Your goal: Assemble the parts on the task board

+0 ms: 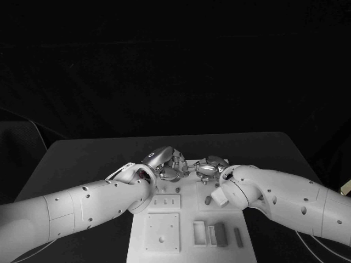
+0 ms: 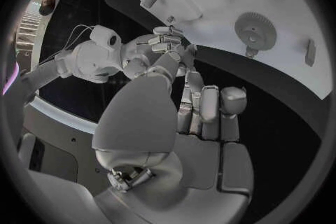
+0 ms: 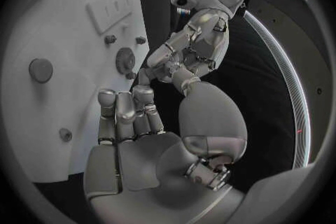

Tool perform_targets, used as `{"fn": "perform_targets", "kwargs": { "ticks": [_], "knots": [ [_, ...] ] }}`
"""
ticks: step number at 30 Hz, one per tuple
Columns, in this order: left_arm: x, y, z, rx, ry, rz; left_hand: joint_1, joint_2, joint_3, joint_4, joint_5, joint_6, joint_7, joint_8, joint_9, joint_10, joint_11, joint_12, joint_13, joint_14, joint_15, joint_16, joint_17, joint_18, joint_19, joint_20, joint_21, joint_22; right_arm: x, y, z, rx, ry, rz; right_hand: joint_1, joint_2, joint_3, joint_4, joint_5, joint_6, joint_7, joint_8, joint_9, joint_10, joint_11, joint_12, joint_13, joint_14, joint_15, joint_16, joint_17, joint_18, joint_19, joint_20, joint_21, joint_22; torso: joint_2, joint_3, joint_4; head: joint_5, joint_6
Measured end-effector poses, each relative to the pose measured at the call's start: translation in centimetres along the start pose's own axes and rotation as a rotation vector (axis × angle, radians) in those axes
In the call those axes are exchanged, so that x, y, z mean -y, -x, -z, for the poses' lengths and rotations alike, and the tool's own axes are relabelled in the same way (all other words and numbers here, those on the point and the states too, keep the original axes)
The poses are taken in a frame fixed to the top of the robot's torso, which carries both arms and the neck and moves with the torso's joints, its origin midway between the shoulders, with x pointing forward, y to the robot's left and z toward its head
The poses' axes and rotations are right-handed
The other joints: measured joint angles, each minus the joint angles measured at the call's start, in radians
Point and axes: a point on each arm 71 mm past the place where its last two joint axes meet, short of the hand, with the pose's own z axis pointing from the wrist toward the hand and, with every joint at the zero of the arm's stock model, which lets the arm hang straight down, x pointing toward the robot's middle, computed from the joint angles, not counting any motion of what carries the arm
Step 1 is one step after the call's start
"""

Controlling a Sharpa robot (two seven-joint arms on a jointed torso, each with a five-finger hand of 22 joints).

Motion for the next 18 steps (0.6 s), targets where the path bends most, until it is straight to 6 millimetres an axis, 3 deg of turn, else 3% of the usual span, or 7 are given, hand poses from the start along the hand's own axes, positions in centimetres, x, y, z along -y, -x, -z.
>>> {"fn": "perform_targets", "kwargs": {
  "ticks": [2,9,12,15,18],
  "knots": [
    [-0.02,-0.01,0.00,-0.002,0.001,0.002,0.000,0.000,0.006,0.006,0.000,0.000,0.000,0.000,0.000,0.000,0.000,-0.004,-0.002,0.000,0.000,0.002,0.000,0.000,0.000,0.000,0.000,0.000,0.01,0.01,0.00,0.000,-0.001,0.000,0.000,0.000,0.000,0.000,-0.001,-0.001,0.001,0.000,0.000,0.002,-0.002,0.000,-0.003,0.000,0.000,0.000,-0.002,0.000,0.001,0.001,0.000,0.000,0.000,0.0000,0.0000,0.000,0.000],
    [-0.08,-0.01,0.00,-0.007,0.003,0.011,-0.003,0.003,0.025,0.010,-0.002,0.007,-0.007,-0.002,0.000,0.004,0.004,-0.015,-0.010,-0.004,-0.003,0.007,-0.002,0.000,-0.002,0.002,0.000,0.001,0.05,0.00,-0.02,-0.002,-0.002,0.001,0.000,0.000,-0.015,0.006,0.005,-0.031,0.031,0.000,0.000,0.002,-0.002,-0.009,-0.013,0.001,0.000,0.000,-0.008,0.000,0.006,-0.002,0.000,0.001,0.000,0.0000,0.0000,0.000,0.000],
    [-0.13,0.00,0.00,-0.007,0.006,0.014,-0.005,0.005,0.028,0.008,-0.004,0.007,-0.007,-0.002,0.000,0.004,0.004,-0.015,-0.011,-0.005,-0.002,0.007,-0.002,0.000,-0.002,0.002,0.000,0.001,0.05,-0.04,-0.02,-0.006,-0.003,0.000,-0.001,-0.001,-0.027,0.013,0.006,-0.065,0.041,-0.023,0.009,-0.007,0.005,-0.021,-0.020,0.001,0.000,-0.010,-0.012,0.000,0.006,-0.002,-0.002,-0.001,0.000,0.0000,-0.0001,0.000,0.000],
    [-0.21,0.04,0.01,-0.006,0.009,0.016,-0.007,0.007,0.028,0.008,-0.006,0.007,-0.007,-0.002,-0.001,0.004,0.004,-0.015,-0.011,-0.005,-0.002,0.007,-0.002,0.000,-0.002,0.002,0.000,0.001,0.07,-0.09,-0.02,-0.012,-0.004,-0.002,-0.021,-0.021,-0.043,0.020,0.012,-0.103,0.038,-0.053,0.019,-0.028,0.011,-0.036,-0.027,-0.005,-0.002,-0.020,-0.016,0.000,0.005,-0.002,-0.004,-0.005,0.000,0.0000,-0.0002,0.000,0.000],
    [-0.44,0.07,0.09,-0.007,0.017,0.017,-0.008,0.008,0.028,0.008,-0.006,0.007,-0.007,-0.002,-0.001,0.004,0.004,-0.015,-0.011,-0.005,-0.002,0.007,-0.002,0.000,-0.002,0.002,0.000,0.001,0.09,0.07,-0.02,-0.012,-0.003,-0.005,-0.050,-0.040,-0.061,0.024,0.007,-0.120,0.041,-0.066,0.004,-0.037,0.014,-0.039,-0.032,-0.020,0.001,-0.029,-0.019,0.001,0.006,-0.002,-0.004,-0.005,0.000,0.0000,-0.0002,0.000,0.001]
  ]
}}
